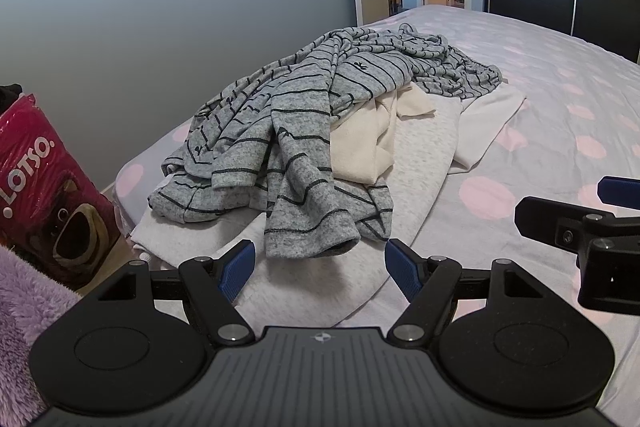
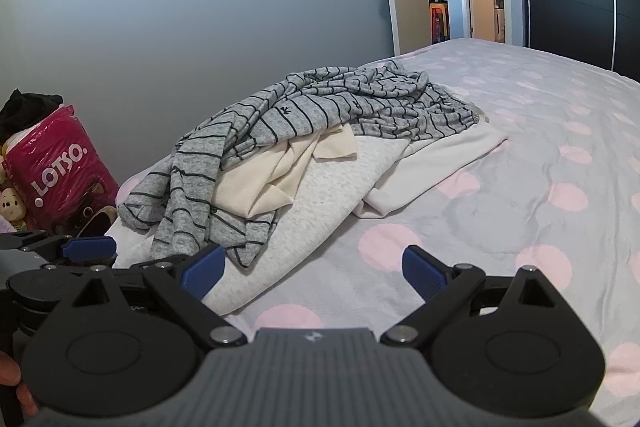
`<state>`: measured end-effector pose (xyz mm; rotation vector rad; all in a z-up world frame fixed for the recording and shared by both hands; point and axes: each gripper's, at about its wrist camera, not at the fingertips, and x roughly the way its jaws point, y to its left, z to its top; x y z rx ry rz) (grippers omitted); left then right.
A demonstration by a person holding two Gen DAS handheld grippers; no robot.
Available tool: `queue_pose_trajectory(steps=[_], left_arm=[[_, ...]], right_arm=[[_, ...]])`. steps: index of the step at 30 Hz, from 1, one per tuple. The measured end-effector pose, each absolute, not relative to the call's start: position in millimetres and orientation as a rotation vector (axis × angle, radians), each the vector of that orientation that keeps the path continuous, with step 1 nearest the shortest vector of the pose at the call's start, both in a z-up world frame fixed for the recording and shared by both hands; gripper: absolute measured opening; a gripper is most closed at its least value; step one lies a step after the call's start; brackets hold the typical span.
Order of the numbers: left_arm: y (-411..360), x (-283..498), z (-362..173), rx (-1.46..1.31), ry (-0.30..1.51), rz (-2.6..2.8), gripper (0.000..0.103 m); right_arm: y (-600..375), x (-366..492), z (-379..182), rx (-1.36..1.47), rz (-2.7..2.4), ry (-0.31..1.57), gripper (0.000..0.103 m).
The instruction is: Fold clothes
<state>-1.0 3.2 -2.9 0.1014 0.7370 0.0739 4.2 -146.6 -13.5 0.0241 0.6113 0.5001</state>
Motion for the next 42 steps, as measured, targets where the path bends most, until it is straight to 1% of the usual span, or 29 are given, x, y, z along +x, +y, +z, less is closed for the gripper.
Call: queue_pose_trajectory(steps=[25, 30, 35, 37, 39, 40, 41, 42], left_arm=[[11, 0, -3, 0.087, 0.739, 0.109, 0.07], [18, 2, -2, 0.051, 0.738, 0.095, 0.066], [21, 10, 2, 0.092, 0.761, 0.08, 0.061], [24, 15, 7, 0.103, 0.759, 0.076, 0.061], [31, 27, 16, 0.102, 0.748, 0.066, 0.061], [33, 33, 21, 0.105, 0.736, 0.067, 0.061], [36, 40, 25, 0.109, 0.724, 0.07, 0.061], [38, 48, 29, 0.117, 0.717, 0.074, 0.061]], right_arm=[[-146, 4, -18, 0.021, 0.514, 0.623, 0.096], [-147, 5, -17, 0.041, 0.519, 0.61, 0.096], [-145, 11, -16, 0.052, 0.508, 0.606, 0.096], [-142, 13, -15, 0.029, 0.492, 0.604, 0.095], [-139, 18, -15, 0.01, 0.481, 0.611, 0.085], [-138, 20, -15, 0.008, 0.478, 0.619, 0.077], [-138, 23, -16, 0.006, 0.474, 0.627, 0.073], [-137, 25, -16, 0.005, 0.47, 0.634, 0.072]])
